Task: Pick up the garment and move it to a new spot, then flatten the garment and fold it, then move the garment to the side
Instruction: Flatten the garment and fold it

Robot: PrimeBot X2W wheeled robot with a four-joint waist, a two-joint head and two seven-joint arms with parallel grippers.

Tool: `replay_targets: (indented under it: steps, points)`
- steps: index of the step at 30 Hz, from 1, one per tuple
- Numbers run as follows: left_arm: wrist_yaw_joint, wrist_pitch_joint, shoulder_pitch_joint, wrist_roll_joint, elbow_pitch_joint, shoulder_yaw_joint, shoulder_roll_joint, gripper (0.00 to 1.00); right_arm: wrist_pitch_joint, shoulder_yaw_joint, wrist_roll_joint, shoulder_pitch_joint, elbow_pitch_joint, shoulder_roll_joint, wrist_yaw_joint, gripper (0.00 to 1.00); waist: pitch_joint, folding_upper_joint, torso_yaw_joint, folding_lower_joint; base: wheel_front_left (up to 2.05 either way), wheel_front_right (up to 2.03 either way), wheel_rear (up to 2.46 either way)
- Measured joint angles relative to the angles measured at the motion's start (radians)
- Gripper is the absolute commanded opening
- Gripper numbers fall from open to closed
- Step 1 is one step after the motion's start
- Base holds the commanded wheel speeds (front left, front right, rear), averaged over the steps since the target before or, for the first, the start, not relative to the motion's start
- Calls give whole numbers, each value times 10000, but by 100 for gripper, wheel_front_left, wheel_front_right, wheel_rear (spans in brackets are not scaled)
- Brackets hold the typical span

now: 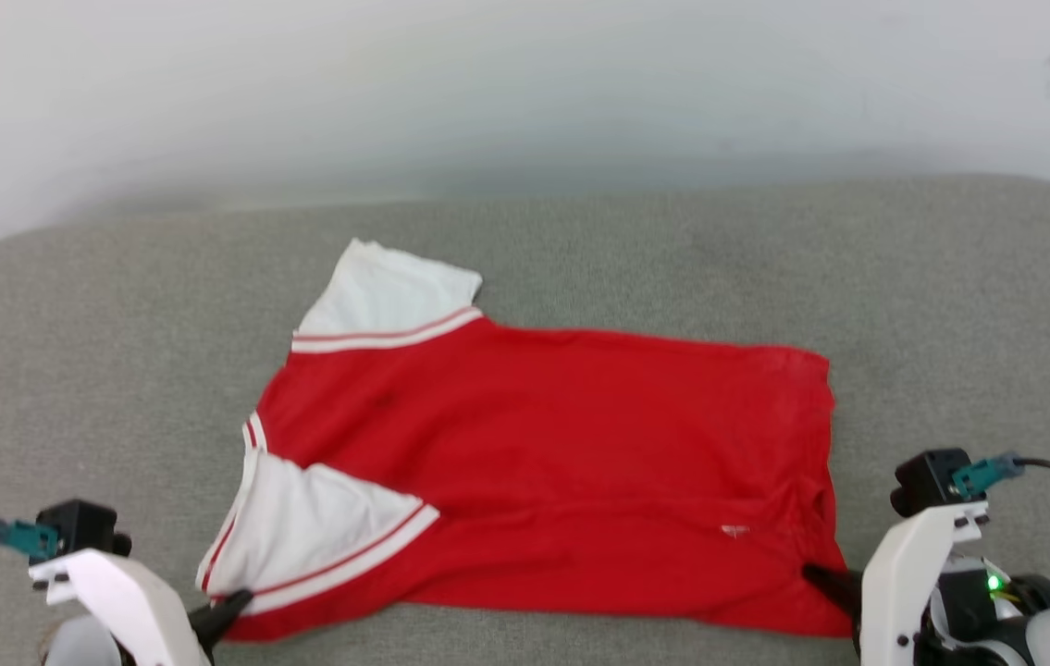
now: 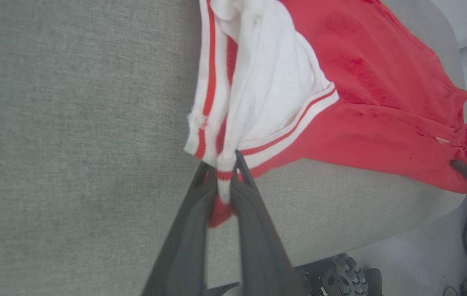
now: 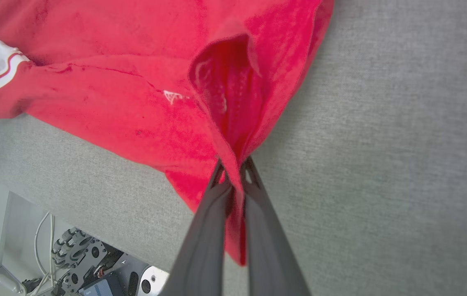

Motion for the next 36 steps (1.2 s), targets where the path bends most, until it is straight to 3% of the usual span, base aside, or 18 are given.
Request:
replay_targets:
  steps: [10,11,12,13,14,15,23,31,36]
  points:
    - [395,-314,1565,-407,-376,71,-115,0,516,-389,94,1035,-341,-301,2,0,-791,0,119,0,0,0,0]
    - [393,-305,1604,-479,-359,27,-174,0,510,-391,52,1109,-345,-334,0,7,-777,0,124,-1,0,0,0]
    - [391,-316,1619,-483,-313,-46,-268,0,458,-405,50,1160,-337,-324,0,54,-756,0,127,-1,0,0,0]
    - [389,-378,1619,-460,-226,-82,-399,31,360,-414,12,1209,-330,-316,2,100,-729,0,133,0,0,0,0]
    - [374,-410,1611,-481,-115,-100,-529,91,245,-412,-44,1270,-314,-314,0,100,-697,0,144,0,0,0,0]
    - [309,-460,1595,-485,-19,-144,-616,100,117,-426,-54,1342,-293,-293,0,100,-667,0,154,-1,0,0,0]
    - [35,-1923,823,222,420,320,-1007,100,-2383,-744,-1064,1475,-1210,224,2,100,-589,0,83,0,0,0,0]
    - [435,-3473,46,1810,142,531,-846,100,-4585,-1402,-2151,1181,-1958,949,2,100,-670,0,-348,0,0,0,0]
    - [673,-4236,-807,2504,-36,696,-978,100,-5131,-1724,-2690,639,-2339,1266,0,100,-226,0,-556,0,0,0,0]
